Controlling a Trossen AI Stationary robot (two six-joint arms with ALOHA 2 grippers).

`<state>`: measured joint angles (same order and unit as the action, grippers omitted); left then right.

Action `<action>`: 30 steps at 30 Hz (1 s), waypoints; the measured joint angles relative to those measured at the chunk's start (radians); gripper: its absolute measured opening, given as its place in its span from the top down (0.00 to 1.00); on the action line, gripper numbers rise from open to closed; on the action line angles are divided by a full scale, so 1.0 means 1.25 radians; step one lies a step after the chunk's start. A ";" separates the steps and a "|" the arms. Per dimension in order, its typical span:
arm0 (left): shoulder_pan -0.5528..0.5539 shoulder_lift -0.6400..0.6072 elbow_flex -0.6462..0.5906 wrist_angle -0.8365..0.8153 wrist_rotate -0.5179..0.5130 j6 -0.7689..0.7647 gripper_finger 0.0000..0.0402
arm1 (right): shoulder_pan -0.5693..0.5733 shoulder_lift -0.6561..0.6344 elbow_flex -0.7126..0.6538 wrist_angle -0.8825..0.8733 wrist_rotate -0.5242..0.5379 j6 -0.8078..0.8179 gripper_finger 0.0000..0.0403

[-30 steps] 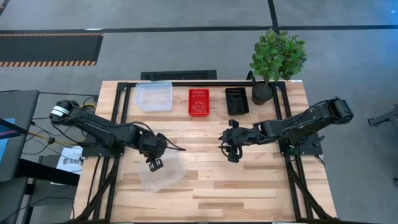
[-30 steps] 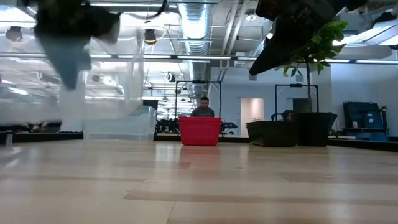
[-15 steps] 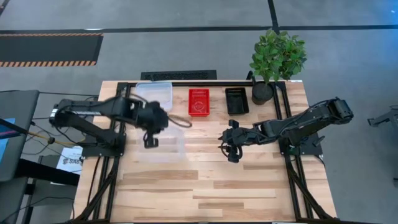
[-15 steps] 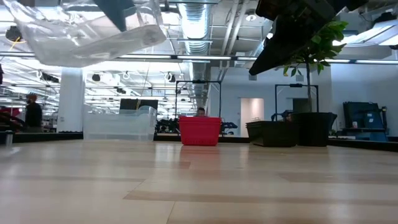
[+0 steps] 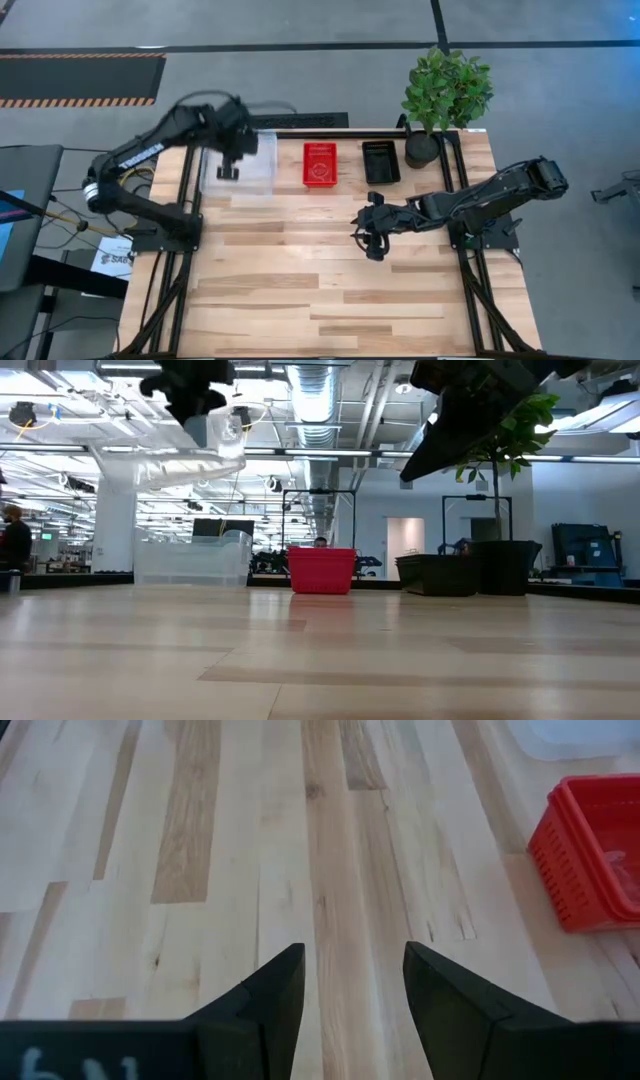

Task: Stack baskets by color
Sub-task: Stack the right transparent bin on the top transparent bin

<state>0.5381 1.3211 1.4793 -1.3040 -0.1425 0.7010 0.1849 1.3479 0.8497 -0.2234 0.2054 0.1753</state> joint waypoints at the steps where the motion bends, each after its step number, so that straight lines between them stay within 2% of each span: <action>1: 0.036 0.014 0.016 -0.002 0.005 0.020 1.00 | -0.004 0.000 0.000 0.000 0.000 0.000 0.53; 7: 0.200 0.159 0.144 -0.047 0.009 0.109 1.00 | -0.025 0.000 0.000 -0.004 0.000 -0.001 0.53; 12: 0.276 0.315 0.289 -0.127 0.002 0.168 1.00 | -0.029 -0.013 0.000 -0.051 0.001 -0.022 0.53; 16: 0.312 0.393 0.369 -0.122 0.033 0.180 1.00 | -0.029 -0.026 -0.002 -0.092 0.002 -0.034 0.53; 20: 0.333 0.430 0.397 -0.120 0.078 0.193 1.00 | -0.030 -0.037 -0.002 -0.103 0.004 -0.086 0.53; 30: 0.339 0.464 0.384 -0.147 0.105 0.195 1.00 | -0.079 -0.062 -0.001 -0.146 0.004 -0.165 0.53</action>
<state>0.9623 1.9015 1.9590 -1.4876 -0.0107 0.9446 0.0857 1.2699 0.8490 -0.4054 0.2100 -0.0316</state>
